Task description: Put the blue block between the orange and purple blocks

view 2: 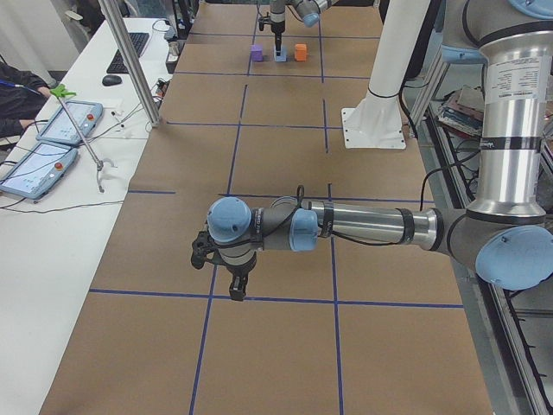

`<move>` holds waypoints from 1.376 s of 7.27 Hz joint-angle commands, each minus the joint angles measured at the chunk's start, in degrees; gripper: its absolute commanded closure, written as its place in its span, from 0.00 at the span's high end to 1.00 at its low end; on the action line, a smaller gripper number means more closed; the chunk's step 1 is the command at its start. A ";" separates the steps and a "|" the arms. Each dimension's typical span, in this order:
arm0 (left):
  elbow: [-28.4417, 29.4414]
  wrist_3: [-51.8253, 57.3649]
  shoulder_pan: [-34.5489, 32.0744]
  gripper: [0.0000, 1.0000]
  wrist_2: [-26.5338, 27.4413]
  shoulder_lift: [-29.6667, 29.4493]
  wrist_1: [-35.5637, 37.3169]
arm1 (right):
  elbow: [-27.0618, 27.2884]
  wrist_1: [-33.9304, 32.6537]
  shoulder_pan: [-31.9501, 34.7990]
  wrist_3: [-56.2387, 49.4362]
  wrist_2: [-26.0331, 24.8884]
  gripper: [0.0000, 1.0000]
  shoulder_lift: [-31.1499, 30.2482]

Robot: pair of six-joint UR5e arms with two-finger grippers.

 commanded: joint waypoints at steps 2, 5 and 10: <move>-0.10 0.00 0.00 1.00 0.00 0.00 0.00 | 0.58 -3.13 8.99 -9.17 1.19 1.00 0.24; 0.08 -0.09 0.00 1.00 0.09 0.00 0.00 | 0.76 -21.92 28.84 -41.76 7.77 1.00 2.96; 0.43 0.44 0.09 1.00 0.70 0.78 -1.23 | 0.67 -28.29 36.99 -50.56 11.21 1.00 0.85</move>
